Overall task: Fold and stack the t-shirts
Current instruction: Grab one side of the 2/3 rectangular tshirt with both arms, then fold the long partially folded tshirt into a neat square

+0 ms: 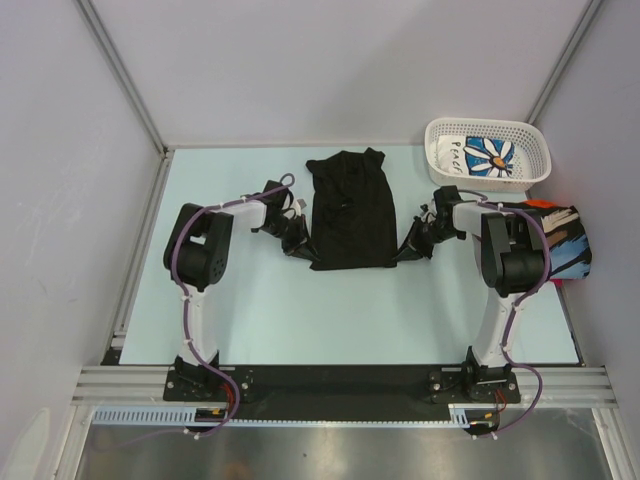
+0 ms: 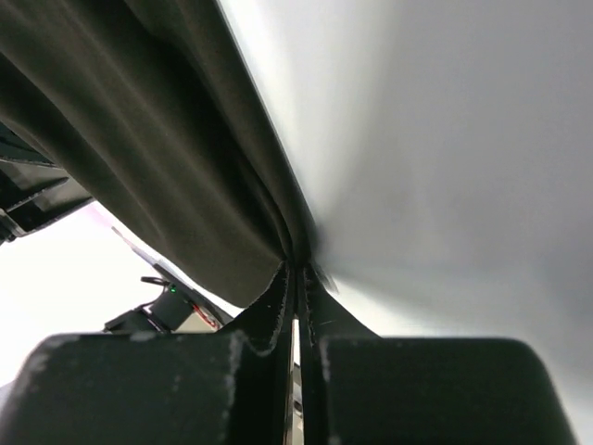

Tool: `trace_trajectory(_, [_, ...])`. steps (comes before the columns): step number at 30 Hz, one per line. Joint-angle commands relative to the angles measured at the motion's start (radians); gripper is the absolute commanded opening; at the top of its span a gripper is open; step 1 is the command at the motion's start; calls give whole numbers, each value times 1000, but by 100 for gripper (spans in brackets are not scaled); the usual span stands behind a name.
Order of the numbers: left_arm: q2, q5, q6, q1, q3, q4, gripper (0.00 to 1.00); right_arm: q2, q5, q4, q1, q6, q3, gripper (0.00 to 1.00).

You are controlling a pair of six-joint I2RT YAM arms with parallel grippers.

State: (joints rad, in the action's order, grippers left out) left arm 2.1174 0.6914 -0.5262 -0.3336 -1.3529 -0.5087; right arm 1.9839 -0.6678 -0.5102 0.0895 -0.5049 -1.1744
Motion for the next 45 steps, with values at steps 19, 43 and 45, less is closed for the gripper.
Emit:
trace_trajectory(19, [-197,-156,80,-12,-230,-243,0,-177,-9,-99,-10,106,-142,0])
trace_trajectory(43, [65,-171,-67,36,-771,-274,0,145,112,7,10,52,-712,0])
trace_trajectory(45, [105,-171,-84,44,-793,-255,0,203,120,16,15,49,-766,0])
